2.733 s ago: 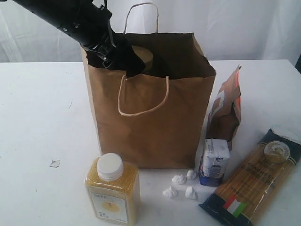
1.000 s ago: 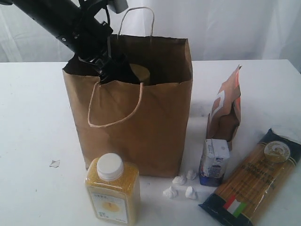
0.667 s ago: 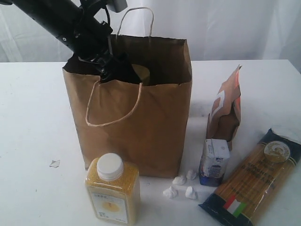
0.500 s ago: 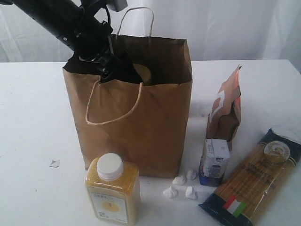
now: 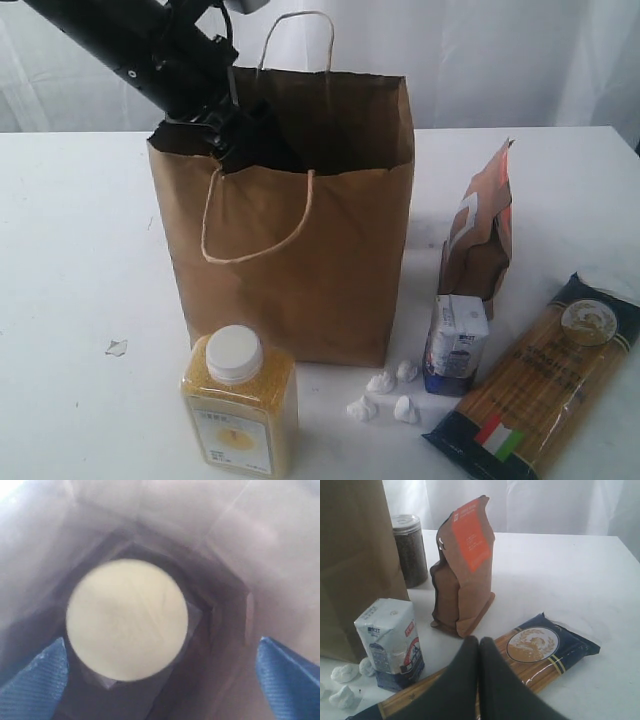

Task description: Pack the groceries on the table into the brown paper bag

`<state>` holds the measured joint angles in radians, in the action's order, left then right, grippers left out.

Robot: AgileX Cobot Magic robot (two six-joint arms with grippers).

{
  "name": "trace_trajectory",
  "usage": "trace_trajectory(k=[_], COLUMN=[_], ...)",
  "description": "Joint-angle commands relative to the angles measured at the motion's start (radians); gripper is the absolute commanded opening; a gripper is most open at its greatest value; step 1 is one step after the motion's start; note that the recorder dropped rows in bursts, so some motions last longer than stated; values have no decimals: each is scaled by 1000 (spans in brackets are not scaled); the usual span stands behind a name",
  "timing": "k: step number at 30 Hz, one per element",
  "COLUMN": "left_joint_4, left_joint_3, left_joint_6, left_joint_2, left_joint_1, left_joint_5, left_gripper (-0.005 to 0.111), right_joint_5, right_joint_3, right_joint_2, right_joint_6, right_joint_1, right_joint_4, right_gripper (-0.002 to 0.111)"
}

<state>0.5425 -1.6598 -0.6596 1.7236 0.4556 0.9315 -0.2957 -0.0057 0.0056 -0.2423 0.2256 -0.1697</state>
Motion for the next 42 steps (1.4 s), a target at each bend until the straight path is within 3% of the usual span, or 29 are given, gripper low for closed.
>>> trace_trajectory(k=[1, 10, 18, 25, 37, 40, 42], left_joint_4=[46, 12, -141, -289, -273, -210, -165], left_joint_3=[-5, -5, -5, 8, 259, 323, 371], left_joint_6=[-14, -3, 141, 308, 288, 227, 176], left_joint_2=[-124, -303, -450, -579, -761, -796, -811], left_joint_1=[6, 6, 6, 6, 6, 6, 6], left_joint_5=[-31, 1, 76, 290, 290, 290, 290], left_gripper=[105, 105, 105, 105, 104, 97, 86], right_joint_5=[5, 5, 5, 5, 5, 5, 5], right_joint_3=[6, 6, 6, 6, 6, 6, 6], right_joint_2=[-6, -6, -6, -6, -6, -6, -6], right_joint_6=[-1, -1, -1, -1, -1, -1, -1], right_joint_1=[-5, -5, -5, -5, -5, -5, -5], right_joint_4=[-6, -6, -6, -6, -6, -6, -6], right_gripper=[0, 0, 0, 0, 0, 0, 0])
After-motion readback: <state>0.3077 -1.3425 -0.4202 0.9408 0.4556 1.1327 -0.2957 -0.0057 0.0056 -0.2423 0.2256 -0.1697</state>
